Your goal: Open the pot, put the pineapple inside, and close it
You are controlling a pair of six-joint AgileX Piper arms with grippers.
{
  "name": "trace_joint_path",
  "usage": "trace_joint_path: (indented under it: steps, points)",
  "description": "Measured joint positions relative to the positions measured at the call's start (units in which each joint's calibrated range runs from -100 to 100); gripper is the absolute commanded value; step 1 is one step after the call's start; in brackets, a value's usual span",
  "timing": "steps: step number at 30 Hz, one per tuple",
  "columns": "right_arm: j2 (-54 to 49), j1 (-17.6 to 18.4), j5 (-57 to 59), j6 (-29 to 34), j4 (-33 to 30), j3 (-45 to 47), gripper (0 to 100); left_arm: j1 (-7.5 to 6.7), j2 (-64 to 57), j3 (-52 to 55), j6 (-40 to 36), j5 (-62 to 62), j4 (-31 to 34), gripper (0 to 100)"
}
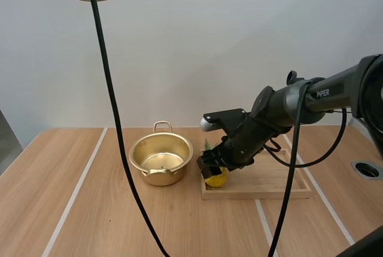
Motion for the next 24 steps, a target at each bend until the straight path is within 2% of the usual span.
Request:
trace_joint_path:
  steps: [24]
  points:
    - [8.69, 0.0, -10.13, -0.59, 1.78, 0.0, 100, 0.0, 0.0, 0.0, 0.0, 0.0, 0.0, 0]
